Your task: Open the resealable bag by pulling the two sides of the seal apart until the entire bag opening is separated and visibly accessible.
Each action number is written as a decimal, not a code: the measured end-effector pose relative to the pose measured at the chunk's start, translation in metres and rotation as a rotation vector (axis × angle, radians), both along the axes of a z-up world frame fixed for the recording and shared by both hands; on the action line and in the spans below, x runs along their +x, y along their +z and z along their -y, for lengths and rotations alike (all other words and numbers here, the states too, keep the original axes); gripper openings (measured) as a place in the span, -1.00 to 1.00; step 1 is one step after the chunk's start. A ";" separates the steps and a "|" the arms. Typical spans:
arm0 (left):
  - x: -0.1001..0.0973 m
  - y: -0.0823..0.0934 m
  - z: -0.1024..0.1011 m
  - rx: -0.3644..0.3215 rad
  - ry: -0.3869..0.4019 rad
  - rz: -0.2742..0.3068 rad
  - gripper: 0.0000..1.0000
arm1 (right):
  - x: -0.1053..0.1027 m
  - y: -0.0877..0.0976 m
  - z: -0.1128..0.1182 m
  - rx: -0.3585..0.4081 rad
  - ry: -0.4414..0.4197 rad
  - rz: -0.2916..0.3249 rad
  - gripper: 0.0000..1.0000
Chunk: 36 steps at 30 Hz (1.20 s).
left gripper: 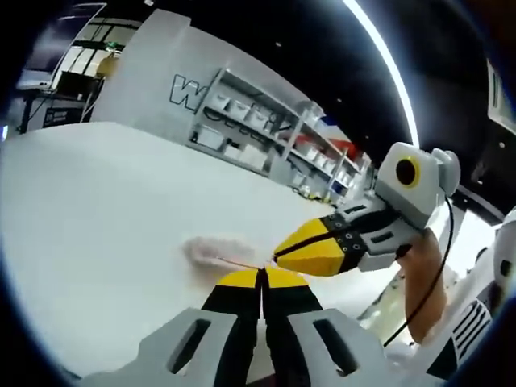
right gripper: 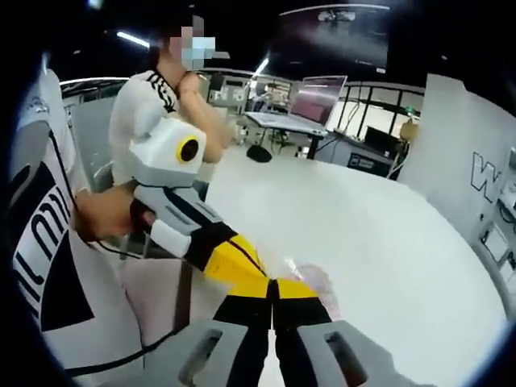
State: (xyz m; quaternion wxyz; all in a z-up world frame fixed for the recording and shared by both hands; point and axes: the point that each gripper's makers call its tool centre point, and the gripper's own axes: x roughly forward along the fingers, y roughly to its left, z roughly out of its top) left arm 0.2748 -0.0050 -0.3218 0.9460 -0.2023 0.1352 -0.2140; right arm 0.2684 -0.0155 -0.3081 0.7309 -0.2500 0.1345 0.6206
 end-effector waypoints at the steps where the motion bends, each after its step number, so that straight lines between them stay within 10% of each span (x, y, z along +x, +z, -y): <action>1: 0.000 -0.001 -0.001 0.003 0.005 -0.003 -1.00 | 0.002 0.001 0.000 0.009 -0.007 -0.001 -1.00; 9: 0.002 0.014 0.004 -0.361 -0.040 -0.011 -0.74 | 0.007 0.004 0.003 0.027 -0.030 0.007 -1.00; 36: 0.007 0.007 -0.003 -0.223 0.005 -0.006 -1.00 | 0.011 0.011 0.006 0.059 -0.039 0.017 -1.00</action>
